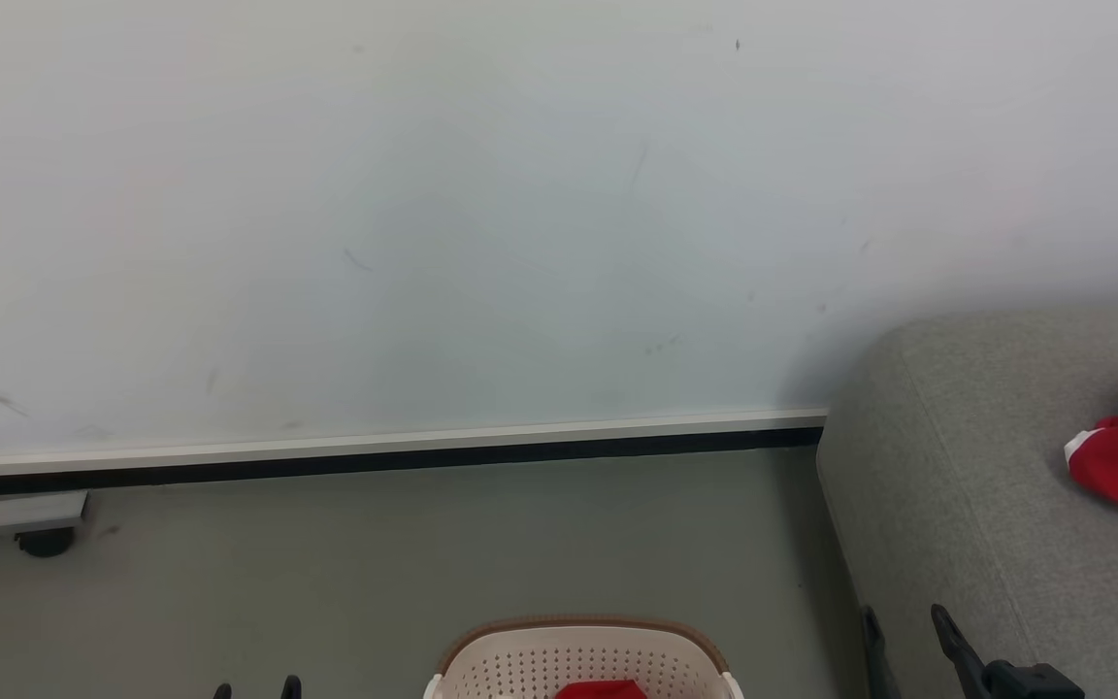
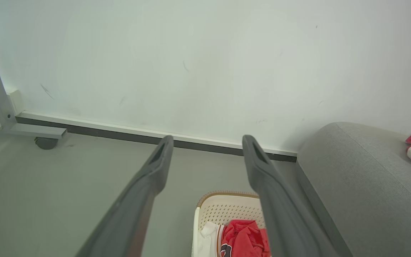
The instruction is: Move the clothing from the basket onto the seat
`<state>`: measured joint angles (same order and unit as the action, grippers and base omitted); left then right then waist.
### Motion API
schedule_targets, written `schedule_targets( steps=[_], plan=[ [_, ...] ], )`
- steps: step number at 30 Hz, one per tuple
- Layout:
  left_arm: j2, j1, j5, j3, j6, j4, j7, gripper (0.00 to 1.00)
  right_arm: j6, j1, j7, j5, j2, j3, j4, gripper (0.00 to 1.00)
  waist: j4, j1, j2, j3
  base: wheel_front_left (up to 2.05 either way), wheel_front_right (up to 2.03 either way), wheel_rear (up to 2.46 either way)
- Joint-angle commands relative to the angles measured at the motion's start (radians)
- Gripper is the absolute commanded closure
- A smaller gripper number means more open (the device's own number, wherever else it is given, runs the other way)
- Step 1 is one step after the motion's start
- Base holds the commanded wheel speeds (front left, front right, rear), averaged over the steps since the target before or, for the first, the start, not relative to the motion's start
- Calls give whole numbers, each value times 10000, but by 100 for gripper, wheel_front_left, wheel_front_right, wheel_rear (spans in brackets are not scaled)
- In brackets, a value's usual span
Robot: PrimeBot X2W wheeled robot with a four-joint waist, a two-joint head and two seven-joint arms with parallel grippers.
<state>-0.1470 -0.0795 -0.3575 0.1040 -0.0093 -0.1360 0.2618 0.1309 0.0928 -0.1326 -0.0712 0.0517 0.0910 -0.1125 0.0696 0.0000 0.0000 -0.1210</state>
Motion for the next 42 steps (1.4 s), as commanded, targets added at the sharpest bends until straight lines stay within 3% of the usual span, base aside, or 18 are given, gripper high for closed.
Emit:
schedule_targets(
  steps=[1,25,33,42],
  plan=[
    [22,5,153,-61,-45,-51,47,0,-3,12,-49,-28,-22,0,-25,0,-27,0,0,30,0,0,0],
    [253,194,421,-335,-411,-399,45,0,-3,-192,-59,-81,-24,126,-82,0,-333,0,0,238,0,0,0],
    [424,317,472,-344,-513,-585,45,0,-3,-418,48,12,-18,266,-25,0,-1116,0,0,610,0,0,0],
    [561,751,515,-338,-634,-1163,45,0,-3,-683,199,90,-17,507,482,0,-2634,0,0,1716,0,0,0]
  ],
)
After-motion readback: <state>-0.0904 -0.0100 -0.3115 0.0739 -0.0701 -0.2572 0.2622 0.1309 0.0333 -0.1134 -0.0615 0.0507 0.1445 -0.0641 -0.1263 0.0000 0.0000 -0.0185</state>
